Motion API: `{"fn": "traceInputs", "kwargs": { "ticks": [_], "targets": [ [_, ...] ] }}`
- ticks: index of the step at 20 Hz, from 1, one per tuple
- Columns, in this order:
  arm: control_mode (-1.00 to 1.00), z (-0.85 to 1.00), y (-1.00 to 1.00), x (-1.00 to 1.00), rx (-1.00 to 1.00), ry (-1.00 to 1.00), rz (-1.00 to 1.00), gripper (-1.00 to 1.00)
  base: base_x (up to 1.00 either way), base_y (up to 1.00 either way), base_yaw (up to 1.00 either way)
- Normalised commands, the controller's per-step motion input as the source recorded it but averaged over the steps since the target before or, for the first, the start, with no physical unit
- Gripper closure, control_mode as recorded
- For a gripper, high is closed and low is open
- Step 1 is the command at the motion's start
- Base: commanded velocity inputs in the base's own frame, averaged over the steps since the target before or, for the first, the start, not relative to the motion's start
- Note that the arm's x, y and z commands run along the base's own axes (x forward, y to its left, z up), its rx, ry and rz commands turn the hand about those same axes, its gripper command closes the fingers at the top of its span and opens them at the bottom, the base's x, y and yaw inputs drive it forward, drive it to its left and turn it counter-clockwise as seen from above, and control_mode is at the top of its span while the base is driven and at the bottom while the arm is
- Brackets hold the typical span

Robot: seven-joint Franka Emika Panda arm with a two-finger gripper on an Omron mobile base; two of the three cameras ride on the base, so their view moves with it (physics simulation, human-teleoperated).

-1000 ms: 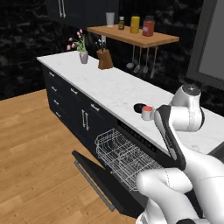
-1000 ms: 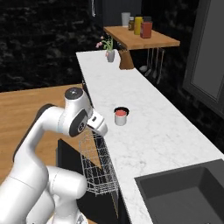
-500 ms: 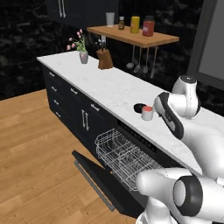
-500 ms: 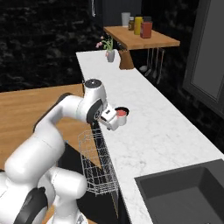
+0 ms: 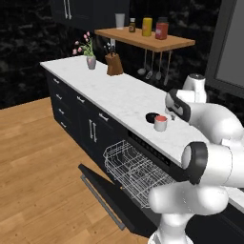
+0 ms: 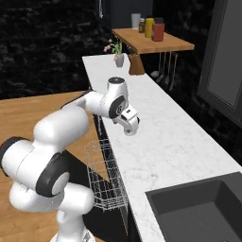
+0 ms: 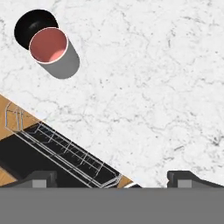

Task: Pick up the cup and bowl from the counter, place them in the dishwasher, and close the dishwasher door.

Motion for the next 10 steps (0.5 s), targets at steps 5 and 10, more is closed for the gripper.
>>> {"fn": "traceInputs", "kwargs": {
  "ticks": [5, 10],
  "targets": [
    [-1.00, -0.25, -0.11, 0.59, 0.08, 0.02, -0.07, -1.00, 0.00, 0.00, 0.00],
    [-1.00, -0.25, 0.00, 0.44, 0.07, 0.03, -0.04, -1.00, 0.00, 0.00, 0.00]
  ]
}}
